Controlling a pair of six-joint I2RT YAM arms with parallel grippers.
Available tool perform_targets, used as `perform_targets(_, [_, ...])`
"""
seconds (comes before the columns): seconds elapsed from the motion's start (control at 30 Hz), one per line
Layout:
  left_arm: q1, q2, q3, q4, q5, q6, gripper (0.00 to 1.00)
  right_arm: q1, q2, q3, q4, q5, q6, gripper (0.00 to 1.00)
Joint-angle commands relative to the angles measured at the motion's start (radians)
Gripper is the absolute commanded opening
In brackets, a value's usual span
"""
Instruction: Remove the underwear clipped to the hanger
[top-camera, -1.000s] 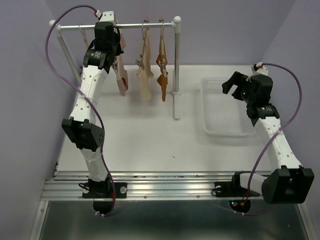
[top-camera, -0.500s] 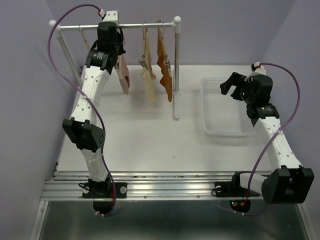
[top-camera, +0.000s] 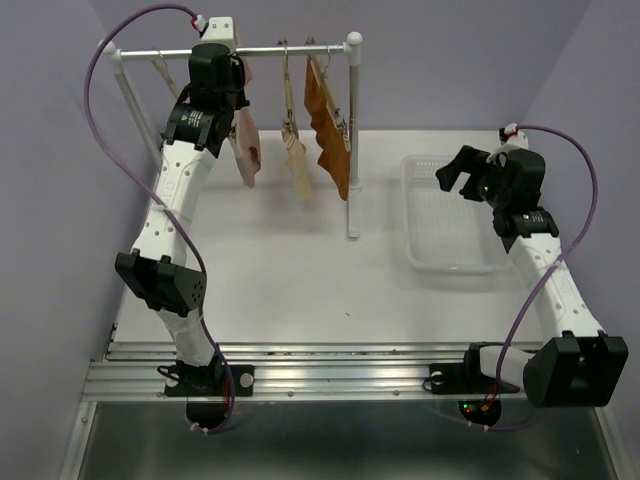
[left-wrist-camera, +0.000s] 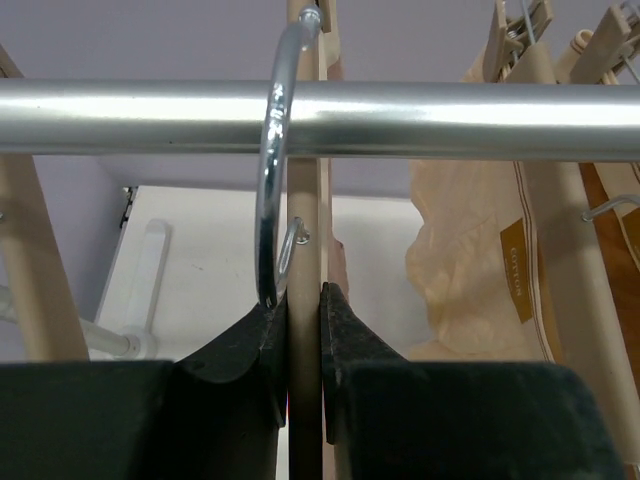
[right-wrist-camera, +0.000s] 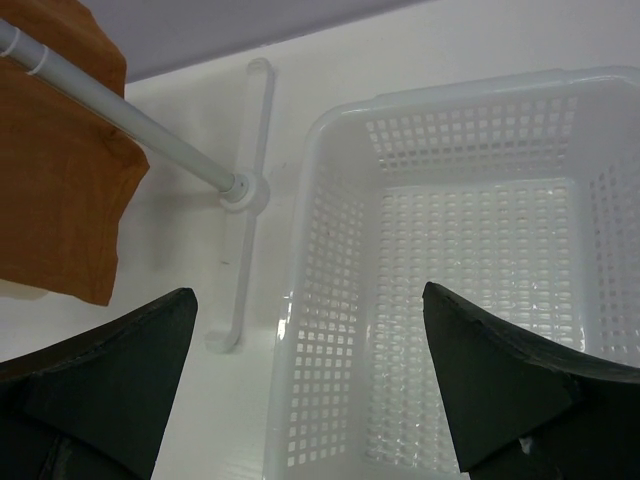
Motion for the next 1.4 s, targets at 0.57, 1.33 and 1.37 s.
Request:
perform_targets(0.57, [-0.064,-0.216,-0.268,0.129,-0.082,-0.003,0.0,-0.001,-0.038,0.02,0.016,-0.07,-0.047,1.0])
perform_targets(1.33, [-0.245,-0.883,-1.122,0.256,0.173,-0.27,0.0,0.021,-0.003,0.072,0.027,-0.768,-0.374,1.0])
perform_targets(1.37, [-0.254,-0.902,-1.141,0.256,0.2,-0.268,0.0,0.041,0.001,0.086,0.017,-0.779,-0.386,1.0])
